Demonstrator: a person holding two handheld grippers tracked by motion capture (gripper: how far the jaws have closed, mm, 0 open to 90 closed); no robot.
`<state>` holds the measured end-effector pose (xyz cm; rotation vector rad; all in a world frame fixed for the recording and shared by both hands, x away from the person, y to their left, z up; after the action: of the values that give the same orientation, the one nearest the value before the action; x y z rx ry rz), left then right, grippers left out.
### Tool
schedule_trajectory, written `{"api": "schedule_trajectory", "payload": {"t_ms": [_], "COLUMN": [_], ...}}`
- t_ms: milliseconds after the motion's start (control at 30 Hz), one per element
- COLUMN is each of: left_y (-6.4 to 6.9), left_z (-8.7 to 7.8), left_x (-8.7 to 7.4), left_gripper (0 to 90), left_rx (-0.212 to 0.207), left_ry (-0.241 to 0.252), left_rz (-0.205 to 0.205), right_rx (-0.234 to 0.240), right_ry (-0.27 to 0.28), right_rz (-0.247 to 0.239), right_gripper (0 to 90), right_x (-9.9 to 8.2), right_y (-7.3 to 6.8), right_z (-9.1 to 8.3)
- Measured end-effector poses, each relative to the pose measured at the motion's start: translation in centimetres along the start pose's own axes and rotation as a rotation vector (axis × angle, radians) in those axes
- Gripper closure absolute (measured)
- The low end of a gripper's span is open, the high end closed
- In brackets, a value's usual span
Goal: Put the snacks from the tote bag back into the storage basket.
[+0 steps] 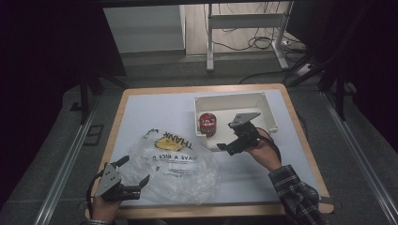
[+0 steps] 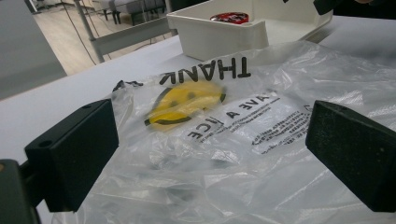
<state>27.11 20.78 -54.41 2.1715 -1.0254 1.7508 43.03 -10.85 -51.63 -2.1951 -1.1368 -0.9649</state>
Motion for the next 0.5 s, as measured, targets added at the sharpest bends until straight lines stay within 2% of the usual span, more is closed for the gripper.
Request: {"api": "schedule_trajectory", "payload": {"t_ms": [500], "left_y": [0.0], "left_z": [0.0], "left_x": [0.0], "left_gripper": [2.4], "left_rx": [-0.001], "left_ry": [-0.001], "left_rz": [0.002], "right_rx": [-0.007], "right_ry": [0.028], "right_rz": [-0.014], "right_gripper": [3.7], "right_x": [-0.6], "right_y": [-0.6], "right_z": [-1.7]}}
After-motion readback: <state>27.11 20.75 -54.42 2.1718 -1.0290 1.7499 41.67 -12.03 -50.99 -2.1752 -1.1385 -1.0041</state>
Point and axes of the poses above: each handheld gripper's, and its own axes: z roughly forward along the jaws, x roughly out of its top, y roughly to its right, the point moved 8 cm from there along z, roughly forward along the jaws, and after that the axes turned 11 degrees about z, right-handed, at the moved point
